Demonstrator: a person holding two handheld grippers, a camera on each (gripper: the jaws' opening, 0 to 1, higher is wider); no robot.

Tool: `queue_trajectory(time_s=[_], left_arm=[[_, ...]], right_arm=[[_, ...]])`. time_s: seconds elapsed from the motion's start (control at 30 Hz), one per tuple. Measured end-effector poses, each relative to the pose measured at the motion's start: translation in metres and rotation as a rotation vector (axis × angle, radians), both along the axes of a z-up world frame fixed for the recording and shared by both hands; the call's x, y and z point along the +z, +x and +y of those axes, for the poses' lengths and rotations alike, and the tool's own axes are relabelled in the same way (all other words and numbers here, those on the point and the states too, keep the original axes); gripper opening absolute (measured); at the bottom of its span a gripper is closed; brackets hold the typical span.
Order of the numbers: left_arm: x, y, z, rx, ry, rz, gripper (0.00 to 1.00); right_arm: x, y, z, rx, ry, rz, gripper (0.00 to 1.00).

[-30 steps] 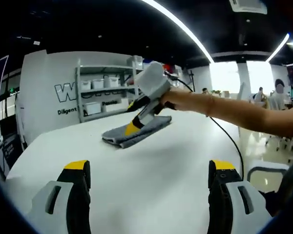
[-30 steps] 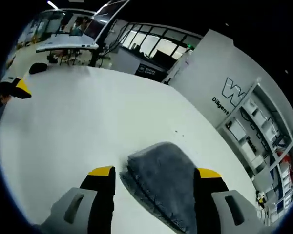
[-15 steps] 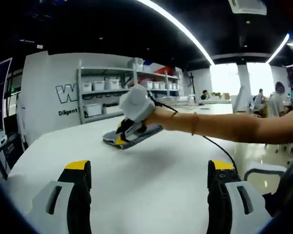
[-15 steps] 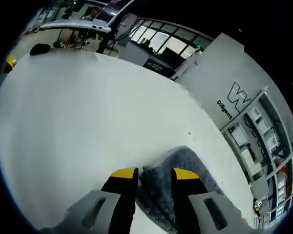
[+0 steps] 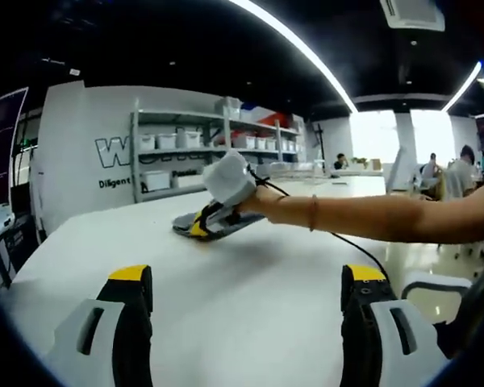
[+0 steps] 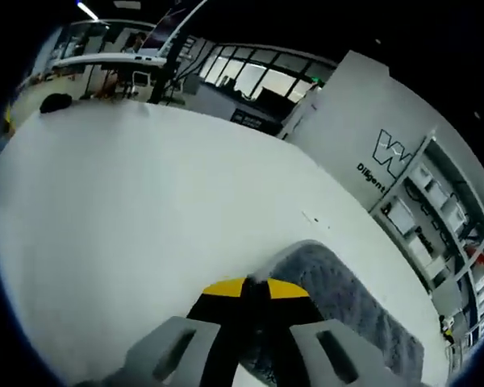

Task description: Open the folded towel by lifting each exposed corner and separating the folded layers until the towel lies flat within the target outline without major curled edges

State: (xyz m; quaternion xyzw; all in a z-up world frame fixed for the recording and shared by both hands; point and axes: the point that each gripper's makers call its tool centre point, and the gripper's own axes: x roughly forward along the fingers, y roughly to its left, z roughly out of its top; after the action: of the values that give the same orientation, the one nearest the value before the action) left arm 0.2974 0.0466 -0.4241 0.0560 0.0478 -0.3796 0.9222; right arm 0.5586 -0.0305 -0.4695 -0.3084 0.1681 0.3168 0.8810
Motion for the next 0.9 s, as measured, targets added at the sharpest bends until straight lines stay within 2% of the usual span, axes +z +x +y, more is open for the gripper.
queue_trajectory(time_s=[0.17, 0.47, 0.6, 0.77, 0.9], left_arm=[[0.0, 0.0, -0.004, -0.006, -0.006, 0.002, 0.95], [0.002, 0.004, -0.003, -0.012, -0.002, -0.001, 0.95], [-0.008, 0.0, -0.01, -0.034, 0.022, 0.025, 0.95], [-0.011, -0.005, -0.019, -0.049, 0.01, 0.026, 0.95], [-0.015, -0.005, -0.021, -0.049, 0.016, 0.037, 0.95]], right_arm=[[0.012, -0.005, -0.005, -0.014, 0.131, 0.044, 0.02], [0.036, -0.006, -0.028, -0.049, 0.15, -0.01, 0.02], [0.051, -0.003, -0.049, -0.082, 0.149, -0.054, 0.01], [0.06, -0.004, -0.071, -0.119, 0.163, -0.061, 0.01], [0.068, 0.0, -0.099, -0.177, 0.161, -0.088, 0.01]])
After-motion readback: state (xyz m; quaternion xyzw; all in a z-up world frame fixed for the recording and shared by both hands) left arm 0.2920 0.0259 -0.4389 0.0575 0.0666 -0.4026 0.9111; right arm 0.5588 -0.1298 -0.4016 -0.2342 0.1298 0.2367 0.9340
